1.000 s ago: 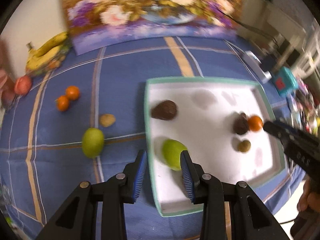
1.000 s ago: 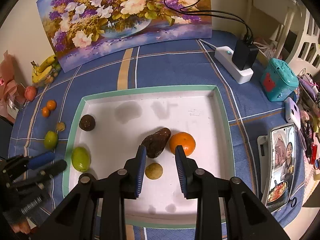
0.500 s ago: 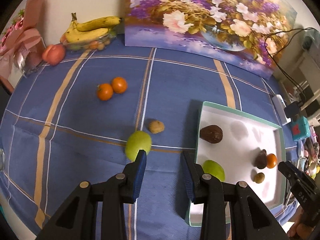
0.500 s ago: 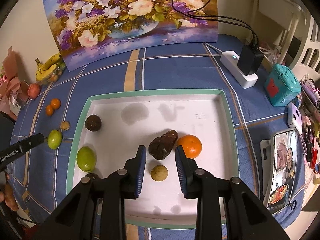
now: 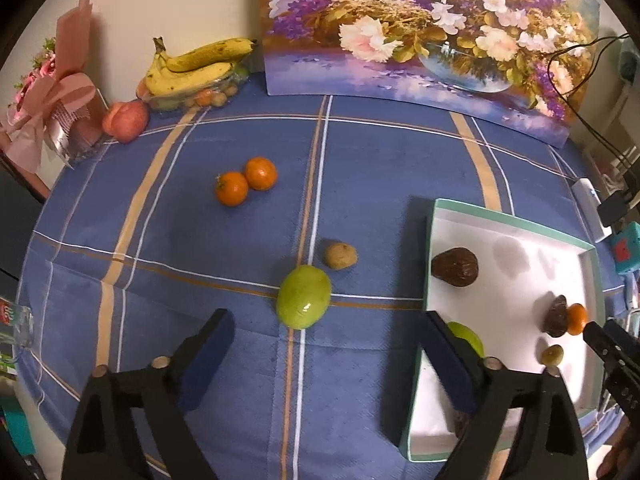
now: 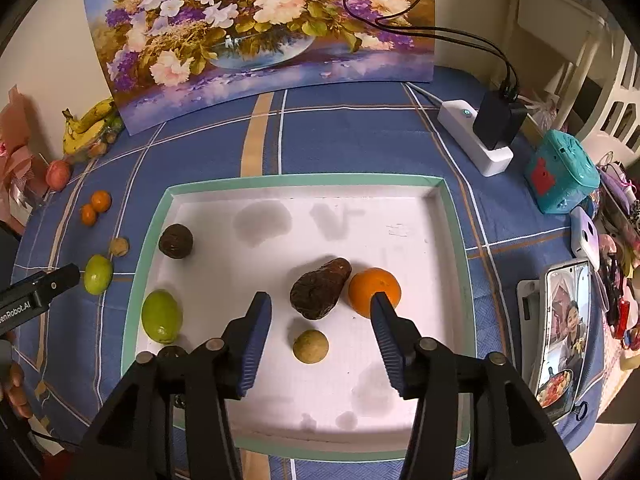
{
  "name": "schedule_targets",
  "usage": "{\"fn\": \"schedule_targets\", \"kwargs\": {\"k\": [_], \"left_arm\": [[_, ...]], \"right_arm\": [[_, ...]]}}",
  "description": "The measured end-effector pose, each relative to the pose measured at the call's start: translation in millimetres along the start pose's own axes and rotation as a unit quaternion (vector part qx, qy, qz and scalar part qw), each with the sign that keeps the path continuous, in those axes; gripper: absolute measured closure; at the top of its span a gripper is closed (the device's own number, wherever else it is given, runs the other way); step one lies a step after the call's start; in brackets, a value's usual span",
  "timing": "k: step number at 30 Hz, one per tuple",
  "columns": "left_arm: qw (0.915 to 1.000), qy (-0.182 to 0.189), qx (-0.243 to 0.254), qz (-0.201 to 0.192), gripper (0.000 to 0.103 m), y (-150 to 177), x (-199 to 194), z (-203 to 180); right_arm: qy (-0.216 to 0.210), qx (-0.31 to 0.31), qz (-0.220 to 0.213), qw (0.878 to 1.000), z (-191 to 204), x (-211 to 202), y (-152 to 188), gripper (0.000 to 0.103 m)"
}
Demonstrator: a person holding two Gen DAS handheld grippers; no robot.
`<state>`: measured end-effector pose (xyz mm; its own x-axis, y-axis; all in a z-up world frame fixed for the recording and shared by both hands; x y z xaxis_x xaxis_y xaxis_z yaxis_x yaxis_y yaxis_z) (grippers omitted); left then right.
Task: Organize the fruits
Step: 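Move both open tools from the tray toward the two tangerines on the cloth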
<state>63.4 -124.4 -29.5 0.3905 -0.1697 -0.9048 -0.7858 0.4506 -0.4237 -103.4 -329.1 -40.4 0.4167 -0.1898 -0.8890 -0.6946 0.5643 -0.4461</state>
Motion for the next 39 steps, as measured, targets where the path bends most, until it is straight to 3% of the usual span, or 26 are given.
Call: {"fn": "schedule_targets", "kwargs": {"k": [3,5,15,19,27,35,39], "left_arm": [[1.0000,-0.007,0.001,-0.006,0.002,-1.4,-1.1,1.8],[0.9999,-0.012,0.001,-0.008,0.000,-1.7,-0.8,3.3],[0.9995,-0.028,0.003,-0.015,0.000,-2.2,0.1,6.7],[0.9993,-0.033,0.001,-0.016,0.000,-3.0,1.3,8.6],[0.9988,-0.032,-0.014,-0.035,0.000,-11.6,-0.9,13.8],[0.9966,0.014,-0.051,-0.063,0.000,-24.8,-4.4,21.5],[0.9949,0.020,-0.062,-0.077,0.000,-31.2,-4.0,28.7]], "right_arm": [[0.004,-0.002,0.000,1.000,0.0,1.0,0.3,0.047],[0.008,-0.003,0.001,1.000,0.3,2.2,0.1,0.028],[0.009,-0.015,0.002,1.000,6.6,6.2,0.4,0.023],[0.016,-0.026,-0.005,1.000,9.8,7.1,0.5,0.006],[0.005,-0.036,-0.039,0.999,22.0,2.7,-7.4,0.006],[-0.015,-0.030,-0.052,0.998,43.7,1.4,-21.4,0.005],[-0.029,-0.029,-0.051,0.998,56.4,4.7,-28.6,0.005]]}}
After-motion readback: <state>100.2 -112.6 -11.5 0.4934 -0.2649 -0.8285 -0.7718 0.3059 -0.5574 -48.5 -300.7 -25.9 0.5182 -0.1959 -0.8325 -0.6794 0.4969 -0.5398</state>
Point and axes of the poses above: each gripper's, at about its wrist camera, not at the fingertips, and x roughly the way its jaws point, z to its left, y to its underside, the point moved 5 cm from there along x, roughly the way its jaws point, and after that the axes turned 2 degrees about x, right-handed, at the moved point
